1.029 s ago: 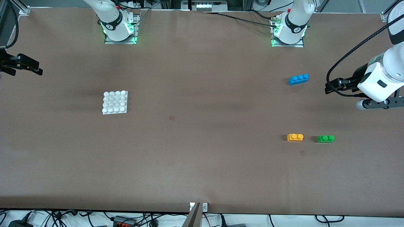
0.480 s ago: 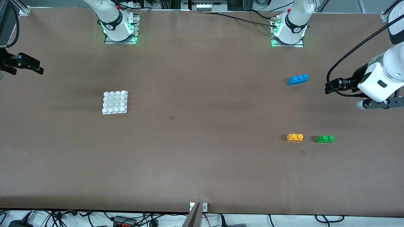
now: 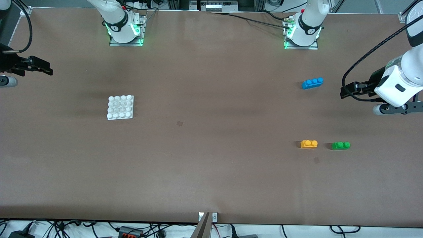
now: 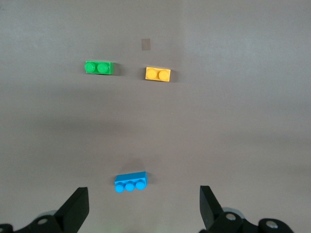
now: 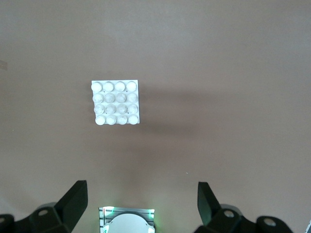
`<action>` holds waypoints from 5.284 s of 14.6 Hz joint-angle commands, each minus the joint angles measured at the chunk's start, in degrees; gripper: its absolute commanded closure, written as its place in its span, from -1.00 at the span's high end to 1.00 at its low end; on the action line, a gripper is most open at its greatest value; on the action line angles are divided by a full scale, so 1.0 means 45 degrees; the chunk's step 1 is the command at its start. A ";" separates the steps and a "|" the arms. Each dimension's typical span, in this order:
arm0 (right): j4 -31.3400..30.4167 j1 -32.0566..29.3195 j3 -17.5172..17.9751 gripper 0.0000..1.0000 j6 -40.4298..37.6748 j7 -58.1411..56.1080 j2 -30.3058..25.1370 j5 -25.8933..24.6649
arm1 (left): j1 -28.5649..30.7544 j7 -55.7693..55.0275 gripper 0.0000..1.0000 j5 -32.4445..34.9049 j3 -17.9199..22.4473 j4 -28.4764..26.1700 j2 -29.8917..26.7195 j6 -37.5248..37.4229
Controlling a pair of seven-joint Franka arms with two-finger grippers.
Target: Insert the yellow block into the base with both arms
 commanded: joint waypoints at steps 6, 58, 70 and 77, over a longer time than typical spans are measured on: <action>0.0259 0.0125 0.0020 1.00 -0.0016 -0.0033 0.1974 0.0064 | -0.0006 0.0253 1.00 -0.0264 0.0093 0.0340 0.0103 -0.0275; -0.7222 0.1844 0.0704 0.23 1.1858 0.0202 0.5788 0.2975 | 0.0014 0.2109 1.00 0.0497 0.0132 -0.3703 0.5903 1.0916; -0.4862 0.6311 0.0724 0.21 1.1918 0.6286 0.7212 0.3014 | 0.0092 0.2109 0.38 0.0497 0.0112 -0.3742 0.5884 1.0858; -0.1289 0.8600 0.0724 0.23 1.1859 1.0236 0.9497 0.2995 | -0.0084 0.1973 0.02 0.0497 -0.0023 -0.3665 0.5105 0.9652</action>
